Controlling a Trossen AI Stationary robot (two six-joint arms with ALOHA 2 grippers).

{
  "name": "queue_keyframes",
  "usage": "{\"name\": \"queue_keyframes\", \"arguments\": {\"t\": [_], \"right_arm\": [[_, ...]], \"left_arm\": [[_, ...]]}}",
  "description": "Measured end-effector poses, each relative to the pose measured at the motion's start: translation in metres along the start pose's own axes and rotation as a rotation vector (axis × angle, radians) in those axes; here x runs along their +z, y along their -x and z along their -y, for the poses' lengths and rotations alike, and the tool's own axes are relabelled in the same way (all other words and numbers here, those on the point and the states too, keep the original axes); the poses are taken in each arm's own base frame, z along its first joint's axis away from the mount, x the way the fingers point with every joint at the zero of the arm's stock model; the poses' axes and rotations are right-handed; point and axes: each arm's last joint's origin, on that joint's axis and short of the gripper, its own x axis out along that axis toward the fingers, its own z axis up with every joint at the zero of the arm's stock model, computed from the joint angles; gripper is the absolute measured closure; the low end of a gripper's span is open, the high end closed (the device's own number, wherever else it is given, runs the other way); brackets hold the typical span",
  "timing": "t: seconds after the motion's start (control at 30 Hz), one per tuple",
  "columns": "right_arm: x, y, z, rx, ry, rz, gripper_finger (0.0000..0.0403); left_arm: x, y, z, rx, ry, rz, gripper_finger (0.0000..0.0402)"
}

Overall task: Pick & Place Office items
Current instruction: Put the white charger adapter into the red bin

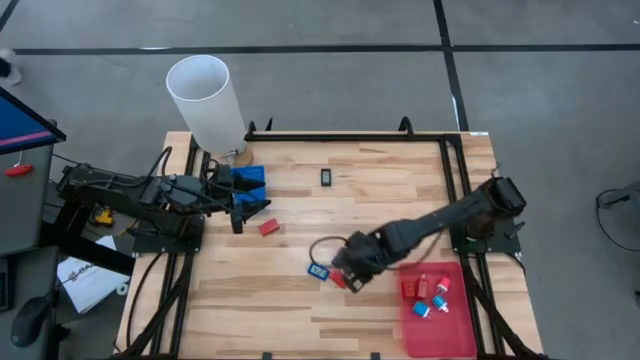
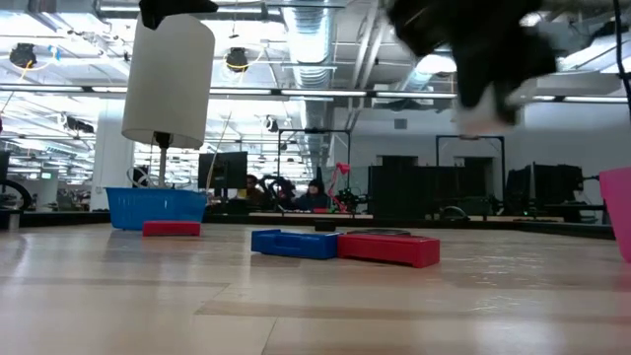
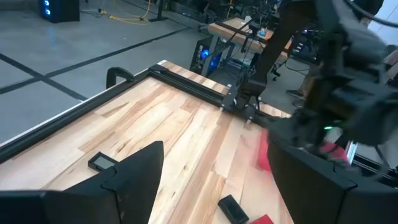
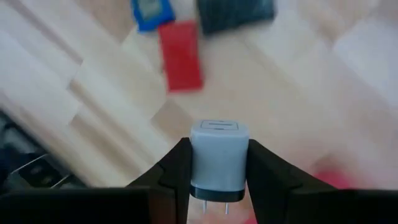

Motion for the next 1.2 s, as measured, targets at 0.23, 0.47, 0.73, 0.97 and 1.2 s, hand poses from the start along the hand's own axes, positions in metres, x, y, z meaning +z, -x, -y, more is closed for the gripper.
{"name": "queue_keyframes", "arguments": {"t": [0.23, 0.47, 0.73, 0.97, 1.2], "right_arm": [[-0.064, 0.025, -0.004, -0.023, -0.197, 0.014, 0.0294], [-0.133, 0.028, -0.002, -0.081, -0.438, -0.006, 0.0294], [-0.187, 0.032, 0.014, -0.218, -0.543, -0.042, 0.0294], [-0.203, 0.027, 0.038, -0.396, -0.471, 0.002, 0.0294], [-0.212, -0.003, 0.053, -0.401, -0.444, -0.030, 0.0294]], "left_arm": [[0.000, 0.000, 0.000, 0.000, -0.022, 0.000, 0.0117], [0.000, -0.001, 0.000, 0.007, -0.056, 0.001, 0.0117], [0.001, -0.007, -0.003, 0.037, -0.047, 0.012, 0.0117], [0.005, -0.012, -0.002, 0.036, -0.027, 0.041, 0.0117], [0.007, -0.014, -0.001, 0.024, 0.015, 0.071, 0.0117]]}}
